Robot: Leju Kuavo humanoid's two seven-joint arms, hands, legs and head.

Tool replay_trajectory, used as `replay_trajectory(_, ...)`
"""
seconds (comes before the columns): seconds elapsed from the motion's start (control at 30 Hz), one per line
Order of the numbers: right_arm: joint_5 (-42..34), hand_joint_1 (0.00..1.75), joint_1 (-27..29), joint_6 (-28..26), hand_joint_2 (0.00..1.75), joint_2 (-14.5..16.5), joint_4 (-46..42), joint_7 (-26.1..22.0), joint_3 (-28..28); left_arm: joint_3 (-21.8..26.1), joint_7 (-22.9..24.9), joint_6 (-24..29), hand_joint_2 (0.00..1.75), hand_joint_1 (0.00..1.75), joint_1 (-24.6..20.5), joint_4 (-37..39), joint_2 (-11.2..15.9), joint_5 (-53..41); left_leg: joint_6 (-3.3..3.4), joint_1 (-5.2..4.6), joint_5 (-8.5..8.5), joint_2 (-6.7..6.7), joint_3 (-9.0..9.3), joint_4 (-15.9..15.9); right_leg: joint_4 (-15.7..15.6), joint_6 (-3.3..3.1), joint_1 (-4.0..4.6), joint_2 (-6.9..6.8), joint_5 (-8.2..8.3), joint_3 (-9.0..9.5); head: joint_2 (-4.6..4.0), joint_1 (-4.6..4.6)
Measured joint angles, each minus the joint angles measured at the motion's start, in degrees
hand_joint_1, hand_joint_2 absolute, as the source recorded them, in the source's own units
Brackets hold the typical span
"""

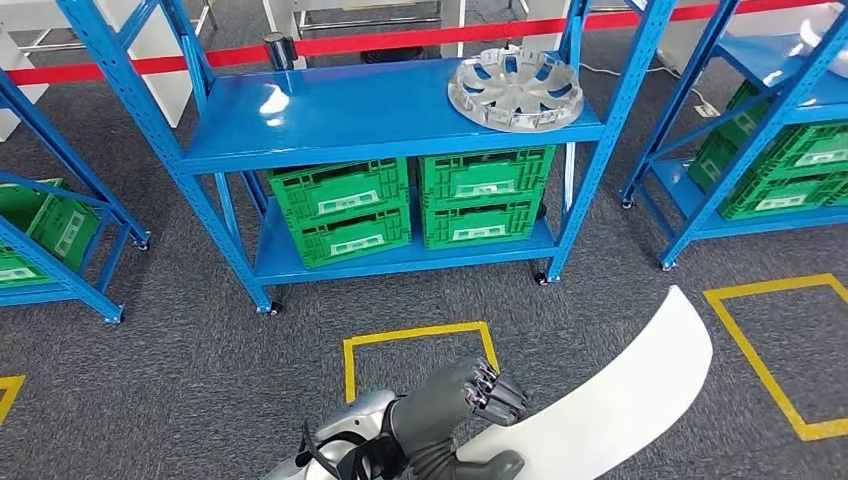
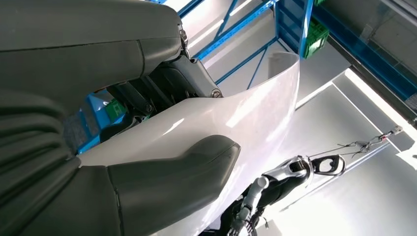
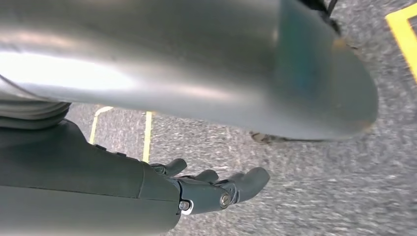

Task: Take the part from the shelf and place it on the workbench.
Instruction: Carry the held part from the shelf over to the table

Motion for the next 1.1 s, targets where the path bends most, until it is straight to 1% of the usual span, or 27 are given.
replay_trajectory(0.03,0.07,0.0,0.02,-0.08,0.0,-0.01,0.0,-0.01,0.0,0.0,-0.01,0.02,1.75,1.75,0.01,0.03,0.02,-0.01,-0.31,0.16,-2.7,-0.02,-0.76,3.59,0.05,-0.04,-0.01,-0.03,0.71,-0.91,0.0,-0.11)
replay_trajectory(0.07,0.08,0.0,0.04,-0.07,0.0,-0.01,0.0,-0.01,0.0,0.0,0.0,0.04,1.75,1.75,0.03,0.07,0.06,-0.01,-0.58,0.3,-4.32,-0.01,-1.24,6.95,0.14,0.01,-0.01,-0.07,1.41,-1.86,0.0,-0.2)
replay_trajectory(0.1,0.09,0.0,0.05,-0.07,0.0,-0.01,0.0,-0.01,0.0,0.0,0.0,0.04,1.75,1.75,0.05,0.14,0.11,-0.01,-0.76,0.42,-4.45,-0.01,-1.13,9.16,0.27,0.1,-0.01,-0.14,2.09,-2.86,0.0,-0.23)
replay_trajectory(0.13,0.09,0.0,0.05,-0.07,0.0,-0.02,0.0,-0.01,0.0,0.0,0.01,0.04,1.75,1.75,0.07,0.22,0.15,-0.01,-0.86,0.51,-3.33,-0.01,-0.16,9.58,0.46,0.22,-0.04,-0.2,2.74,-3.86,0.0,-0.26)
replay_trajectory(0.17,0.09,0.0,0.04,-0.07,0.0,-0.01,0.0,-0.01,0.0,0.0,0.01,0.04,1.75,1.75,0.07,0.28,0.19,-0.01,-0.9,0.6,-1.66,0.0,1.75,8.1,0.71,0.38,-0.07,-0.24,3.36,-4.87,0.0,-0.28)
replay_trajectory(0.2,0.09,0.0,0.02,-0.07,0.0,-0.01,0.0,-0.01,0.0,0.0,0.01,0.04,1.75,1.75,0.06,0.32,0.19,-0.01,-0.88,0.68,-0.43,-0.01,4.63,4.8,1.03,0.59,-0.11,-0.24,3.94,-5.74,0.0,-0.31)
replay_trajectory(0.27,0.09,0.0,0.0,-0.08,0.0,0.0,0.0,0.0,0.0,0.0,0.04,0.05,1.75,1.75,0.01,0.3,0.02,-0.02,-0.37,0.57,-0.94,-0.09,10.38,-3.54,1.6,1.18,-0.06,-0.18,5.0,-6.92,0.0,-0.36)
replay_trajectory(0.3,0.09,0.0,-0.01,-0.09,0.0,-0.01,0.0,0.01,0.0,0.0,0.05,0.05,1.75,1.75,-0.02,0.28,-0.07,-0.02,0.05,0.44,-1.74,-0.15,11.94,-6.25,1.69,1.55,-0.02,-0.15,5.55,-7.14,0.0,-0.42)
replay_trajectory(0.33,0.09,0.0,0.0,-0.1,0.0,-0.01,0.0,0.02,0.0,0.0,0.08,0.06,1.75,1.75,-0.05,0.26,-0.14,-0.03,0.58,0.22,-2.19,-0.2,12.39,-7.53,1.6,1.96,-0.02,-0.14,6.13,-7.26,0.0,-0.45)
replay_trajectory(0.4,0.09,0.0,0.06,-0.09,0.0,-0.01,0.0,0.03,0.01,0.0,0.1,0.07,1.75,1.75,-0.09,0.26,-0.17,-0.05,1.7,0.13,-1.21,-0.07,11.53,-7.54,1.45,2.73,-0.25,-0.09,6.69,-7.48,0.0,-0.56)
replay_trajectory(0.43,0.09,0.0,0.11,-0.07,0.0,-0.01,0.0,0.04,0.01,0.0,0.12,0.07,1.75,1.75,-0.09,0.26,-0.23,-0.07,2.26,0.17,-0.53,0.05,10.95,-7.59,2.2,3.07,-0.39,-0.02,5.56,-7.89,0.0,-0.54)
replay_trajectory(0.47,0.09,0.0,0.15,-0.05,0.0,-0.02,0.0,0.04,0.01,0.0,0.12,0.07,1.75,1.75,-0.09,0.26,-0.29,-0.08,2.71,0.28,0.24,0.16,10.21,-7.67,4.05,3.36,-0.48,0.04,3.29,-8.59,0.0,-0.47)
replay_trajectory(0.5,0.09,0.0,0.15,-0.03,0.0,-0.02,0.0,0.04,0.01,0.0,0.12,0.07,1.75,1.75,-0.09,0.27,-0.36,-0.09,2.99,0.31,0.99,0.25,9.32,-7.63,7.11,3.62,-0.56,0.09,0.1,-9.53,0.0,-0.36)
replay_trajectory(0.53,0.09,0.0,0.15,-0.03,0.0,-0.02,0.0,0.04,0.01,0.0,0.14,0.07,1.75,1.75,-0.08,0.28,-0.4,-0.09,3.14,0.28,1.76,0.25,8.35,-7.58,10.98,3.84,-0.56,0.11,-3.01,-10.53,0.0,-0.25)
replay_trajectory(0.57,0.09,0.0,0.14,-0.03,0.0,-0.02,0.0,0.03,0.02,0.0,0.16,0.05,1.75,1.75,-0.07,0.31,-0.4,-0.1,3.15,0.23,2.53,0.26,7.35,-7.49,14.74,4.0,-0.57,0.12,-5.07,-11.25,0.0,-0.17)
replay_trajectory(0.6,0.09,0.0,0.14,-0.03,0.0,-0.02,0.0,0.02,0.02,0.0,0.18,0.03,1.75,1.75,-0.06,0.34,-0.39,-0.11,3.11,0.19,3.28,0.29,6.32,-7.36,17.49,4.06,-0.56,0.12,-5.69,-11.39,0.0,-0.14)
replay_trajectory(0.63,0.08,0.0,0.15,-0.03,0.0,-0.02,0.0,0.01,0.01,0.0,0.21,-0.03,1.75,1.75,-0.05,0.36,-0.39,-0.13,3.03,0.16,3.99,0.32,5.29,-7.19,18.51,4.04,-0.55,0.12,-4.94,-10.65,0.0,-0.1)
replay_trajectory(0.67,0.08,0.0,0.14,-0.03,0.0,-0.02,0.0,-0.01,0.01,0.0,0.24,-0.11,1.75,1.75,-0.06,0.36,-0.39,-0.17,2.91,0.15,4.64,0.34,4.25,-6.99,17.37,3.9,-0.54,0.13,-3.41,-8.77,0.0,-0.08)
replay_trajectory(0.7,0.07,0.0,0.1,-0.03,0.0,-0.02,0.0,-0.02,0.0,0.0,0.26,-0.19,1.75,1.75,-0.07,0.34,-0.4,-0.21,2.77,0.15,5.24,0.35,3.36,-6.75,14.38,3.68,-0.52,0.16,-2.08,-5.87,0.0,-0.06)
replay_trajectory(0.77,0.07,0.0,-0.13,-0.02,0.0,-0.04,0.0,-0.05,0.01,0.0,0.27,-0.29,1.75,1.75,-0.12,0.3,-0.5,-0.3,2.31,0.02,6.18,0.32,2.02,-6.25,5.56,3.0,-0.25,0.22,-2.46,0.91,0.0,-0.04)
replay_trajectory(0.8,0.07,0.0,-0.26,0.03,0.0,-0.05,0.0,-0.08,0.01,0.0,0.26,-0.31,1.75,1.75,-0.16,0.28,-0.56,-0.34,1.99,-0.02,6.57,0.35,1.7,-6.12,2.3,2.64,-0.06,0.25,-3.42,3.01,0.0,-0.04)
replay_trajectory(0.83,0.07,0.0,-0.34,0.09,0.0,-0.06,0.0,-0.1,0.02,-0.01,0.25,-0.33,1.75,1.75,-0.18,0.27,-0.6,-0.4,1.62,-0.03,6.95,0.4,1.52,-6.16,0.36,2.25,0.15,0.25,-4.23,4.0,0.0,-0.05)
replay_trajectory(0.9,0.05,0.0,-0.26,0.19,0.0,-0.05,0.0,-0.1,0.02,-0.02,0.23,-0.38,1.75,1.75,-0.21,0.27,-0.59,-0.5,0.85,0.1,7.56,0.46,1.31,-6.31,-0.32,1.39,0.16,0.16,-3.76,3.57,0.0,-0.04)
replay_trajectory(0.93,0.03,0.0,-0.2,0.09,0.0,-0.05,0.0,-0.1,0.01,-0.03,0.23,-0.39,1.75,1.75,-0.21,0.26,-0.58,-0.53,0.5,0.18,6.95,0.38,0.97,-5.81,-0.42,0.91,0.05,0.1,-3.22,3.2,0.0,-0.09)
replay_trajectory(0.97,-0.01,0.0,-0.15,-0.04,0.0,-0.05,0.0,-0.09,0.01,-0.03,0.22,-0.39,1.75,1.75,-0.2,0.26,-0.56,-0.55,0.16,0.25,5.4,0.27,0.31,-4.36,-0.52,0.5,-0.09,0.03,-2.61,2.75,0.0,-0.16)
replay_trajectory(1.07,-0.07,0.0,-0.07,-0.31,0.0,-0.06,0.0,-0.1,0.0,-0.06,0.21,-0.39,1.75,1.75,-0.16,0.27,-0.42,-0.56,-0.68,0.53,-1.88,0.07,-2.92,5.75,-0.45,0.04,-0.16,-0.03,-1.18,1.09,0.0,-0.42)
replay_trajectory(1.1,-0.08,0.0,-0.02,-0.31,0.0,-0.06,0.0,-0.1,0.0,-0.07,0.21,-0.4,1.75,1.75,-0.13,0.29,-0.35,-0.56,-0.87,0.58,-2.9,0.07,-3.39,8.55,-0.37,0.09,-0.15,-0.05,-0.8,0.53,0.0,-0.44)
